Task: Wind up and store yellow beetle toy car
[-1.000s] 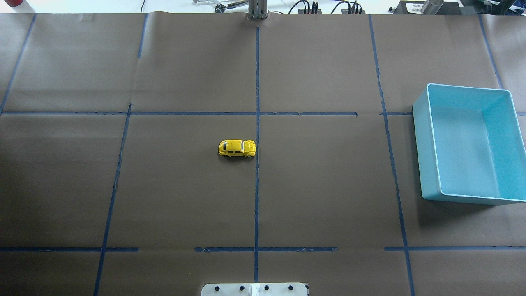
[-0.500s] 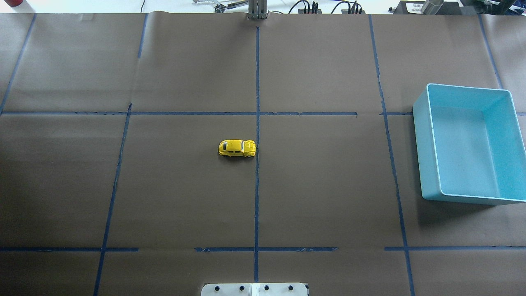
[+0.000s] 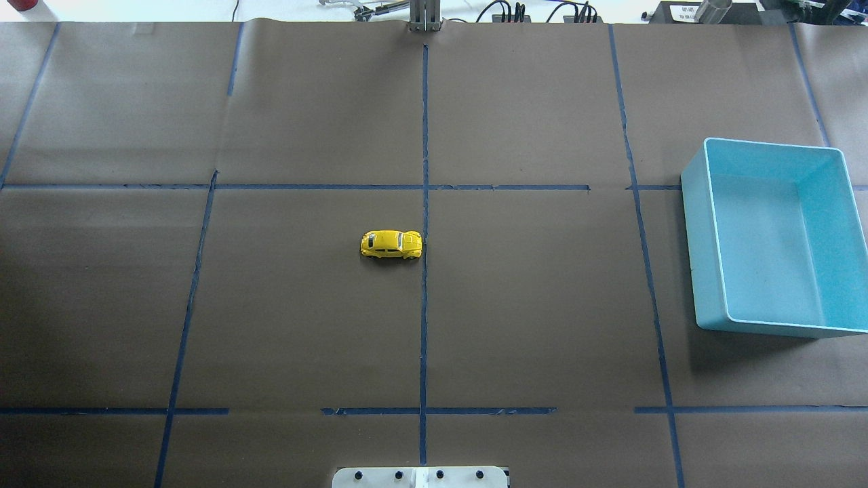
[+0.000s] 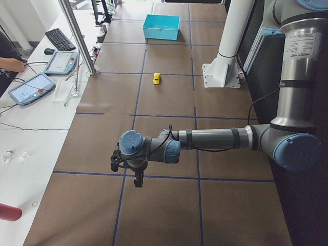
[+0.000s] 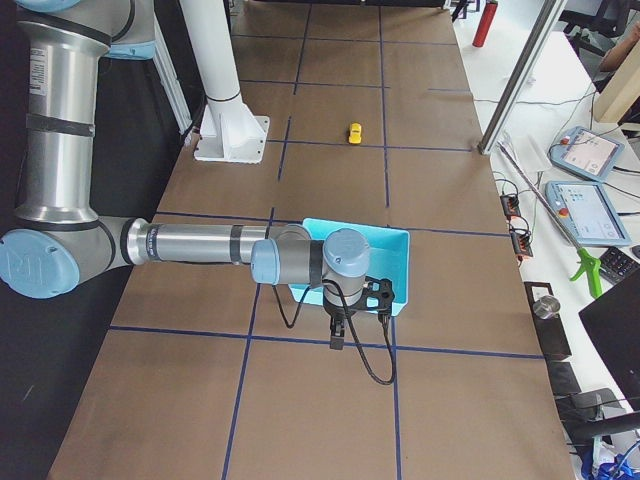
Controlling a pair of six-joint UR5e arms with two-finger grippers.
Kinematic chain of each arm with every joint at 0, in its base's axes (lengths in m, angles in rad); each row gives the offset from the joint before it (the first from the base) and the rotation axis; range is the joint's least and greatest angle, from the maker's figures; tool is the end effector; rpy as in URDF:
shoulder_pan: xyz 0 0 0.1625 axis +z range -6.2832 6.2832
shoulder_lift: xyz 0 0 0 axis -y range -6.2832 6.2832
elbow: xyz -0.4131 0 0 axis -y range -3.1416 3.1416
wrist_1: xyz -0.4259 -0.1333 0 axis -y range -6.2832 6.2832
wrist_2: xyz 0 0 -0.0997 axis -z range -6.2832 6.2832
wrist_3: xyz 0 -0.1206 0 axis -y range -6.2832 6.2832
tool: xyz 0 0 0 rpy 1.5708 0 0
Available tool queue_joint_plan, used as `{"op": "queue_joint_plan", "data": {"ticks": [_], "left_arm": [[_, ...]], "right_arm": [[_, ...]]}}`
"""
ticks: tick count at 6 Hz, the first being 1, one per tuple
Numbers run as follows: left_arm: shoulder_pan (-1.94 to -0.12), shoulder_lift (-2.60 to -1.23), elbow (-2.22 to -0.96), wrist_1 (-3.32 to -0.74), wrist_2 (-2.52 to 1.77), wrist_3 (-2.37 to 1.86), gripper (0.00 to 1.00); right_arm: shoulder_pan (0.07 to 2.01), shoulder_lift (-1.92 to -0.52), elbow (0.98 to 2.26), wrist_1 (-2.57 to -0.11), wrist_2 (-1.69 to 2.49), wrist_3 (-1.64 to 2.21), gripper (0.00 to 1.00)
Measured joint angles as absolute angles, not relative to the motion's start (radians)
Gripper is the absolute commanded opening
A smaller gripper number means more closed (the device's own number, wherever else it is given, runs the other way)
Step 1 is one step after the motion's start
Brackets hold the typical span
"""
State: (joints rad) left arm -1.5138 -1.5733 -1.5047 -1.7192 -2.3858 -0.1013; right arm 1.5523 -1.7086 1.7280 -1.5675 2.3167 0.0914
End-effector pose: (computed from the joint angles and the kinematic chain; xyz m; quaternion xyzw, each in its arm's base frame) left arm -0.0151 -0.5342 0.6766 0.0075 0.3978 -0.0035 0.9174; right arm 0.0427 -0.4716 0.6497 -0.0095 -0.3644 0.0298 0.9307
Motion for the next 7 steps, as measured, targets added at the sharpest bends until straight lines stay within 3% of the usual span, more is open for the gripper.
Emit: {"op": "queue_joint_plan", "data": {"ticks": [4, 7], "left_arm": [[-1.399, -1.642, -1.61, -1.718, -2.427, -0.1, 1.0], [-1.28, -1.659, -1.836, -1.715, -2.424, -0.102, 1.0]], "right_arm": [[1.599, -1.713, 1.732, -1.564, 2.302, 0.083, 1.0], [1.626, -1.709, 1.736, -1.569, 2.313, 0.083, 1.0]]}}
